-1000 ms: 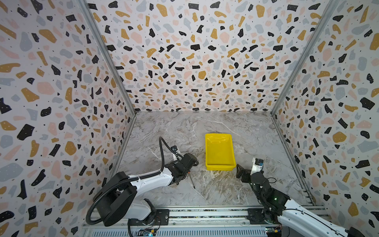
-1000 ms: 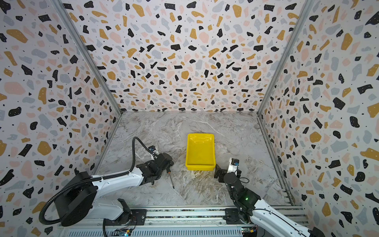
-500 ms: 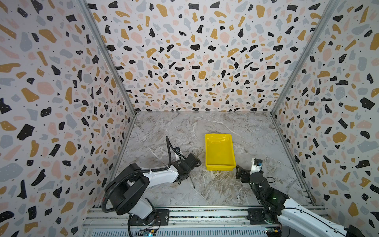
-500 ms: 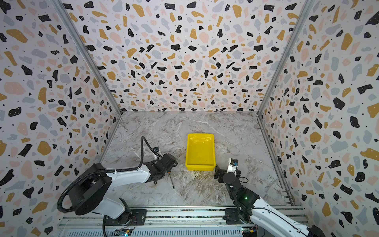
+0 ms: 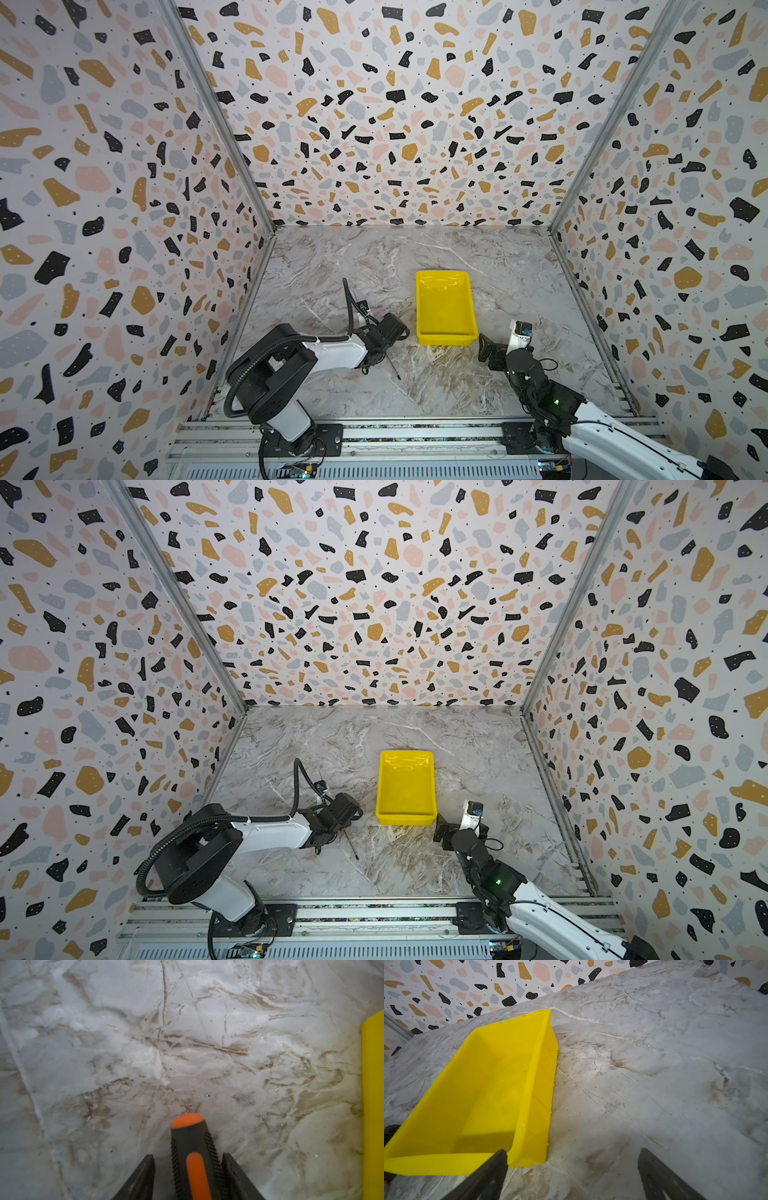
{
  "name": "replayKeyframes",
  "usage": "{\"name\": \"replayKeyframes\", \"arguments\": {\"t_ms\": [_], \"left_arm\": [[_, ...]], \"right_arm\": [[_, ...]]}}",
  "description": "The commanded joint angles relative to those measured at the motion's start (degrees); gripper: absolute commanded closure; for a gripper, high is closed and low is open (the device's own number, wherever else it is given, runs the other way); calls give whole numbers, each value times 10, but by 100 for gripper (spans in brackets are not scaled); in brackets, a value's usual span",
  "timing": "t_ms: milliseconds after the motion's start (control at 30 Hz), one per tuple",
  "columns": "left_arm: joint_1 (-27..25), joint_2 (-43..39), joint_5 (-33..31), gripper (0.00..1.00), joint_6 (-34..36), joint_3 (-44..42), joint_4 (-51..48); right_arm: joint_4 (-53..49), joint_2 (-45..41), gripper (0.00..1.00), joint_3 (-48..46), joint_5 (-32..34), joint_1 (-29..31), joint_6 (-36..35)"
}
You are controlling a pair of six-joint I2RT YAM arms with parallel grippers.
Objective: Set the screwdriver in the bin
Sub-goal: 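Lift the screwdriver off the table with the left gripper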
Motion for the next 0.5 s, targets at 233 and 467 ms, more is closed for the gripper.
{"name": "replayKeyframes", "arguments": {"t_ms": [233,467], "left_arm": [[-2,-27,-27,70,-1,-1,-10],[-1,-62,-30,70,0,-2,-24]], "right_arm": [[0,0,1,17,8,-1,6],[-1,0,1,17,9,-1,7]]}}
